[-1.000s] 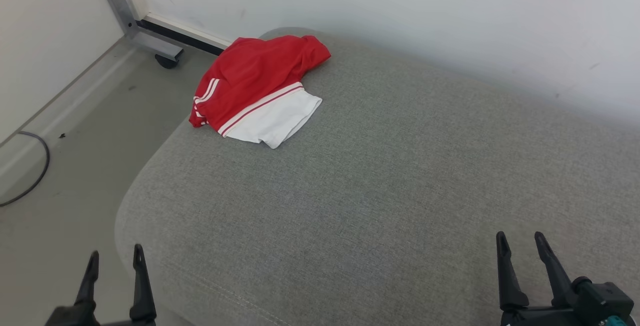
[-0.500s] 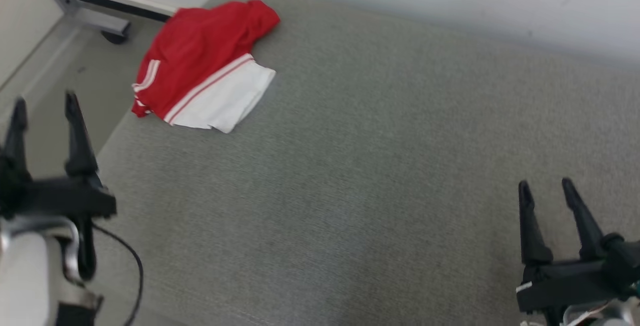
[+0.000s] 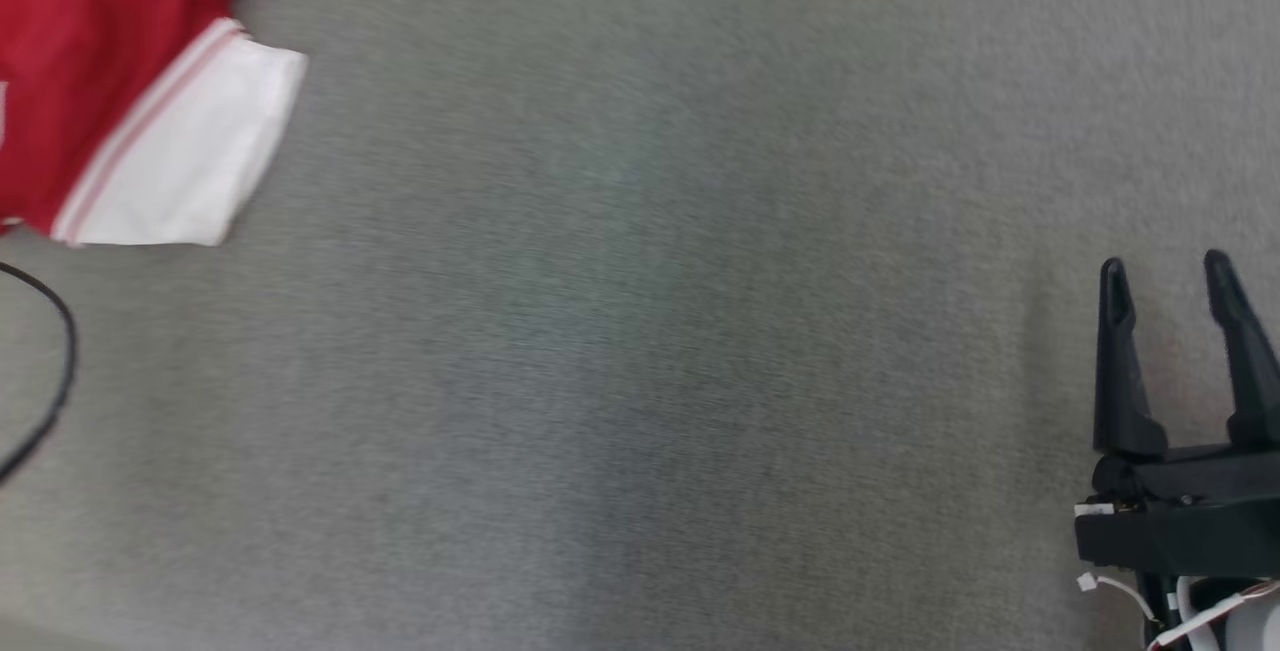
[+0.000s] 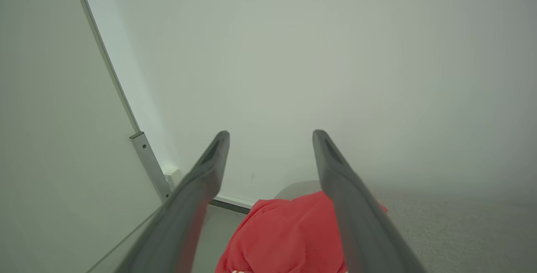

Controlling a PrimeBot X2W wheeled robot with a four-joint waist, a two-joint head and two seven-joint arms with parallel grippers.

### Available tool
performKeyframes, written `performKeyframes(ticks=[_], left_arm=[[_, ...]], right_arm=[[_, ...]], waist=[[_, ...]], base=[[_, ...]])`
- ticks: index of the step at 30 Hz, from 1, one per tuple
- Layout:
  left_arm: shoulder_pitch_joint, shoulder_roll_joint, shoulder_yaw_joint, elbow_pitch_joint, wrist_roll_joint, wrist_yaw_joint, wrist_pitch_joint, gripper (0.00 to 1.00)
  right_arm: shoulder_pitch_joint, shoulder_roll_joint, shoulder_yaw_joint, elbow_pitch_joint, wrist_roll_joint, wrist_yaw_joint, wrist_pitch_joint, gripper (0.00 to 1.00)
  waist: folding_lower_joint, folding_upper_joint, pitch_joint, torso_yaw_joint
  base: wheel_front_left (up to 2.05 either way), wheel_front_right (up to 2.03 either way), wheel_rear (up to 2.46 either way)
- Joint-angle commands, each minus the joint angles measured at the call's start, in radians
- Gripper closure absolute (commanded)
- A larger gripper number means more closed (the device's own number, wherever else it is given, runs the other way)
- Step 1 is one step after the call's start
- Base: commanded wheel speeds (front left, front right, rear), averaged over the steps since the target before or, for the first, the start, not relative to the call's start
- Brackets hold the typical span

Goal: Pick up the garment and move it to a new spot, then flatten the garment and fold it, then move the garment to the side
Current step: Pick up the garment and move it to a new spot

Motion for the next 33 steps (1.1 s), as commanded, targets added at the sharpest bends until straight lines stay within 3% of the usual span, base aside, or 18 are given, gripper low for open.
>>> performKeyframes(ticks=[1, 7, 15, 28, 29, 30, 31, 32, 33], left_arm=[[-0.024, 0.014, 0.001, 0.022, -0.010, -0.006, 0.006, 0.00], [-0.122, 0.086, -0.039, 0.162, -0.016, -0.004, 0.053, 0.00], [-0.213, 0.126, -0.158, 0.322, -0.069, -0.005, 0.131, 0.00], [-0.293, 0.139, -0.282, 0.528, -0.205, -0.005, 0.430, 0.00], [-0.297, 0.138, -0.289, 0.536, -0.214, -0.005, 0.450, 0.11], [-0.300, 0.142, -0.293, 0.543, -0.219, -0.005, 0.462, 0.58], [-0.304, 0.147, -0.299, 0.544, -0.220, -0.005, 0.459, 0.81], [-0.308, 0.153, -0.301, 0.548, -0.223, -0.005, 0.452, 1.00], [-0.310, 0.155, -0.306, 0.551, -0.222, -0.005, 0.449, 1.00]], right_arm=[[-0.014, 0.001, -0.003, -0.015, -0.005, -0.002, 0.005, 0.00], [-0.016, -0.003, -0.017, -0.094, -0.020, -0.002, 0.032, 0.00], [-0.017, -0.019, -0.036, -0.163, -0.030, -0.002, 0.070, 0.00], [-0.021, -0.019, -0.025, -0.193, -0.035, -0.002, 0.099, 0.00], [-0.022, -0.019, -0.025, -0.195, -0.036, -0.002, 0.100, 0.00], [-0.022, -0.019, -0.025, -0.196, -0.036, -0.002, 0.100, 0.00], [-0.023, -0.018, -0.024, -0.197, -0.036, -0.002, 0.100, 0.00], [-0.024, -0.018, -0.023, -0.197, -0.036, -0.002, 0.101, 0.00], [-0.026, -0.017, -0.021, -0.196, -0.036, -0.002, 0.101, 0.00]], waist=[[-0.0004, -0.0003, 0.118, -0.113], [-0.0004, -0.0003, 0.171, -0.133], [-0.0004, -0.0003, 0.215, -0.129], [-0.0004, -0.0003, 0.208, -0.139], [-0.0004, -0.0003, 0.208, -0.141], [-0.0004, -0.0003, 0.208, -0.142], [-0.0004, -0.0003, 0.208, -0.143], [-0.0004, -0.0003, 0.208, -0.145], [-0.0004, -0.0003, 0.207, -0.147]], base=[[0.00, 0.00, 0.00], [0.00, 0.00, 0.00], [0.00, 0.00, 0.00], [0.00, 0.00, 0.00], [0.00, 0.00, 0.00], [0.00, 0.00, 0.00], [0.00, 0.00, 0.00], [0.00, 0.00, 0.00], [0.00, 0.00, 0.00]])
